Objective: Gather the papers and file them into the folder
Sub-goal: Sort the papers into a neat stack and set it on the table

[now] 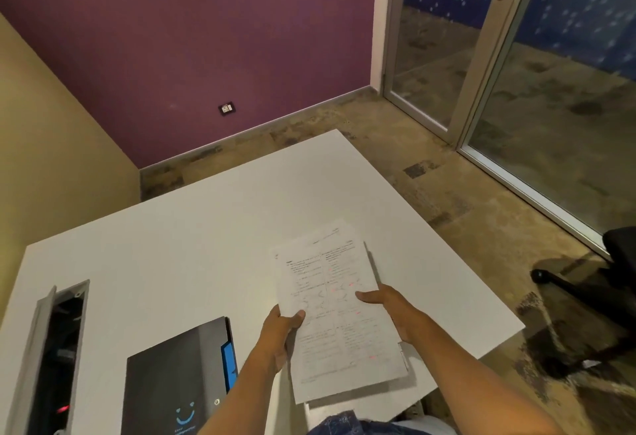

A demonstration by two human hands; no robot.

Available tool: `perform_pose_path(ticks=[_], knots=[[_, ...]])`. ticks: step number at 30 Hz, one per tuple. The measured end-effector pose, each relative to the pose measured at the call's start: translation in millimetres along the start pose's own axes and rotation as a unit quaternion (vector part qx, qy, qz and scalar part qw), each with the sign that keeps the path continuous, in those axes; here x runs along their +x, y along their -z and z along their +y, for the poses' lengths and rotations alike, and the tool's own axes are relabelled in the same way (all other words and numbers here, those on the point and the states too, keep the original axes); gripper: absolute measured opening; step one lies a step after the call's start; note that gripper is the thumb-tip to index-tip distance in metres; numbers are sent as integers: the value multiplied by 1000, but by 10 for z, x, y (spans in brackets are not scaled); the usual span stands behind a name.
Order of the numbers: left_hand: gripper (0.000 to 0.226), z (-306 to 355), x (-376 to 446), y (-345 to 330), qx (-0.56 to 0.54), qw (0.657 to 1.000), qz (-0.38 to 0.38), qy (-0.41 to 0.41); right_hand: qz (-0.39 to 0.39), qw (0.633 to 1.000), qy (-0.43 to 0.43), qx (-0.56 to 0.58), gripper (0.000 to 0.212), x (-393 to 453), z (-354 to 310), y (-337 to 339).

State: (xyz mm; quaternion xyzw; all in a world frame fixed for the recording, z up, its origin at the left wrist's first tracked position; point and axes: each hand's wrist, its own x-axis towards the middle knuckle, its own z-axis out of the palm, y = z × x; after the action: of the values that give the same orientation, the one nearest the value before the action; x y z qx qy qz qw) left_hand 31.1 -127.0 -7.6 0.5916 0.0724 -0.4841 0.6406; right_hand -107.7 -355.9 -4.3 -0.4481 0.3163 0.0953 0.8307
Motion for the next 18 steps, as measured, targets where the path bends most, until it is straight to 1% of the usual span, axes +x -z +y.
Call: perform_pose_path(ticks=[2,5,6,8,9,10,12,14,16,18], knots=[[34,58,-36,22,-10,1000,1,-6,-11,999,12,-35,43,20,-33,-55],[26,144,-53,59,-32,999,23,-17,-2,994,42,-101,56,37,-105,-145],[31,186,-55,62,-34,999,28,-24,-5,992,52,-114,60,36,-132,-173],[53,293,-71,47,-19,999,10,-40,-15,989,72,-129,67,24,-192,-227],[62,340,-87,43,-11,999,-13,-46,-15,988,84,-132,66,17,-221,-248],[67,376,-108,43,-9,998,-39,-48,-12,987,97,-130,62,11,-248,-265],[66,401,-125,68,-9,995,-91,-42,-4,984,122,-128,54,-5,-301,-299],[64,419,-134,86,-8,991,-125,-41,-5,980,140,-141,51,-19,-349,-333],[62,463,-148,77,13,988,-140,-61,-7,977,151,-150,49,-30,-384,-358],[59,535,-182,35,35,986,-129,-94,1,975,166,-149,49,-50,-427,-382]])
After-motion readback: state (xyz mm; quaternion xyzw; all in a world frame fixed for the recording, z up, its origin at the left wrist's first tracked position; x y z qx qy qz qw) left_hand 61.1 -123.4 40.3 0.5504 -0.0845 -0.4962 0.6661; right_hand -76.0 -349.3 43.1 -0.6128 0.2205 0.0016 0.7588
